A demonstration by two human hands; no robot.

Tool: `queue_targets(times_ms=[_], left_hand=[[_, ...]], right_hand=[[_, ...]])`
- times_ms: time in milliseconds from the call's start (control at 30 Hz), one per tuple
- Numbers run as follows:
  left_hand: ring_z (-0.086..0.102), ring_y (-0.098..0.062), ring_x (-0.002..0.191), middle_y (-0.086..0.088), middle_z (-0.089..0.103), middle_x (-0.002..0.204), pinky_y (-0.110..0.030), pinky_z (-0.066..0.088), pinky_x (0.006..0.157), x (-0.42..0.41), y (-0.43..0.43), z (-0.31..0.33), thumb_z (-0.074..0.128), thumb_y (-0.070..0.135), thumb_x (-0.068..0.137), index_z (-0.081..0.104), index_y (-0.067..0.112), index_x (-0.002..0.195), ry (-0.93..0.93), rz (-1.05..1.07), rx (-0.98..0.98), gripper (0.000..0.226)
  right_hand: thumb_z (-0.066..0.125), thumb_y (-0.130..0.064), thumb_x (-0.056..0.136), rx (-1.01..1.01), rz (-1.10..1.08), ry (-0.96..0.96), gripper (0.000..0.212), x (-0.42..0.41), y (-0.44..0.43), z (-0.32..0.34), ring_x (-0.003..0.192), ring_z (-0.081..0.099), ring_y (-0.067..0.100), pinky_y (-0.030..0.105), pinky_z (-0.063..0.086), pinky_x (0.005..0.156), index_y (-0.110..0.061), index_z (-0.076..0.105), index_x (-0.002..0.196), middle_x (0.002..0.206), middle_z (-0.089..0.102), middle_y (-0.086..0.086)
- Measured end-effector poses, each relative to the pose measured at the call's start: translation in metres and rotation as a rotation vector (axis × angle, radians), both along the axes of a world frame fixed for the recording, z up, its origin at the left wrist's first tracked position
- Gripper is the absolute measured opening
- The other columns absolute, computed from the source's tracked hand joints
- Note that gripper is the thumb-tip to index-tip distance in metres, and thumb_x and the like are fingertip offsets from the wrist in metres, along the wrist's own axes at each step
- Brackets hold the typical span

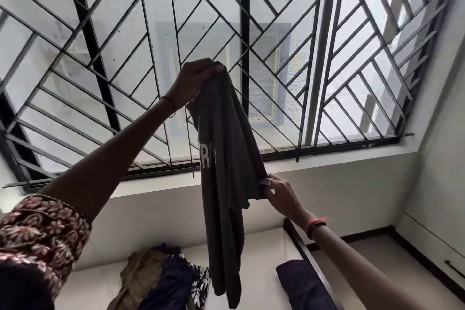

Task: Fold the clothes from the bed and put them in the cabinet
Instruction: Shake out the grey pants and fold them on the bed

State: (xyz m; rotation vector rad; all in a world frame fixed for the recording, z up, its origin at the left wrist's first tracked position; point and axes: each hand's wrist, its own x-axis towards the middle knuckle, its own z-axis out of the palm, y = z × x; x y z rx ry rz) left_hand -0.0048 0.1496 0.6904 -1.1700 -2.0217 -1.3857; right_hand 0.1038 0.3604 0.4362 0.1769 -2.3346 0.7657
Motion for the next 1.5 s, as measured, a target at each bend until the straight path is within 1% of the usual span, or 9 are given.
queue_targets(times_ms=[100,233,467,633,833,1033,1133,1267,1500], left_hand=[[0.043,0.004,0.064,0.018,0.052,0.060,-0.015,0.036,0.064,-0.002,0.000,0.004,0.059,0.023,0.091,0.064,0.009,0.077,-0.023,-0.011,-0.001,0.020],[0.044,0.008,0.060,0.020,0.054,0.057,-0.011,0.036,0.060,0.008,0.004,0.004,0.057,0.015,0.093,0.064,0.030,0.065,-0.100,-0.092,-0.005,0.033],[0.048,0.007,0.054,0.019,0.054,0.057,-0.008,0.039,0.055,0.018,-0.003,0.005,0.040,0.020,0.101,0.057,0.021,0.072,-0.273,-0.228,-0.105,0.033],[0.043,0.006,0.029,0.015,0.047,0.036,-0.003,0.029,0.032,0.034,-0.008,0.009,0.035,0.026,0.098,0.048,0.015,0.073,-0.332,-0.309,-0.080,0.031],[0.048,-0.006,0.076,0.002,0.053,0.080,-0.020,0.039,0.066,0.000,-0.032,0.002,0.065,0.059,0.076,0.063,0.020,0.081,-0.335,-0.210,-0.059,0.040],[0.048,0.003,0.069,0.014,0.059,0.067,-0.015,0.040,0.067,-0.028,-0.062,-0.018,0.061,0.025,0.091,0.066,0.015,0.079,-0.253,0.055,-0.056,0.016],[0.047,-0.006,0.072,-0.001,0.060,0.073,-0.025,0.038,0.068,-0.041,-0.081,-0.036,0.064,0.022,0.089,0.070,0.013,0.080,-0.239,0.172,-0.104,0.014],[0.044,0.003,0.048,0.014,0.056,0.050,-0.016,0.036,0.049,-0.045,-0.097,-0.060,0.064,0.019,0.088,0.067,0.032,0.063,-0.231,0.269,-0.171,0.028],[0.047,-0.002,0.049,-0.006,0.059,0.070,-0.019,0.039,0.047,-0.044,-0.108,-0.103,0.055,0.019,0.094,0.065,0.012,0.097,-0.203,0.368,-0.260,0.013]], right_hand=[[0.052,-0.006,0.086,-0.125,0.052,-0.070,0.018,0.000,-0.006,-0.004,0.075,0.058,0.009,0.030,0.053,0.064,-0.002,0.070,0.089,0.085,0.064,0.008],[0.061,-0.024,0.092,-0.459,0.186,-0.218,0.013,0.010,-0.023,0.008,0.075,0.062,-0.002,0.020,0.052,0.071,-0.017,0.072,0.094,0.087,0.064,-0.007],[0.070,-0.048,0.070,-0.673,0.339,-0.316,0.035,0.007,-0.021,0.006,0.087,0.064,0.003,0.019,0.049,0.077,-0.021,0.069,0.093,0.093,0.069,-0.004],[0.077,-0.033,0.065,-0.641,0.493,-0.374,0.037,0.011,-0.025,0.002,0.083,0.064,0.004,0.020,0.050,0.076,-0.011,0.071,0.093,0.088,0.070,-0.006],[0.080,-0.010,0.072,-0.442,0.519,-0.412,0.024,0.018,-0.034,-0.002,0.073,0.060,0.011,0.028,0.051,0.070,0.009,0.067,0.078,0.076,0.066,0.003],[0.081,-0.008,0.070,-0.371,0.398,-0.398,0.032,0.025,-0.008,0.004,0.060,0.050,0.005,0.022,0.043,0.060,-0.031,0.063,0.058,0.060,0.056,-0.010],[0.081,-0.011,0.072,-0.338,0.316,-0.369,0.028,0.023,0.008,0.008,0.061,0.050,0.008,0.025,0.043,0.061,-0.028,0.062,0.061,0.062,0.056,-0.006],[0.078,-0.009,0.075,-0.331,0.165,-0.304,0.024,0.018,0.025,0.013,0.056,0.044,0.000,0.020,0.038,0.058,-0.024,0.060,0.068,0.061,0.053,-0.008],[0.073,-0.001,0.078,-0.351,0.119,-0.309,0.021,0.021,0.030,0.011,0.056,0.048,-0.002,0.017,0.040,0.058,-0.018,0.060,0.079,0.054,0.059,0.002]])
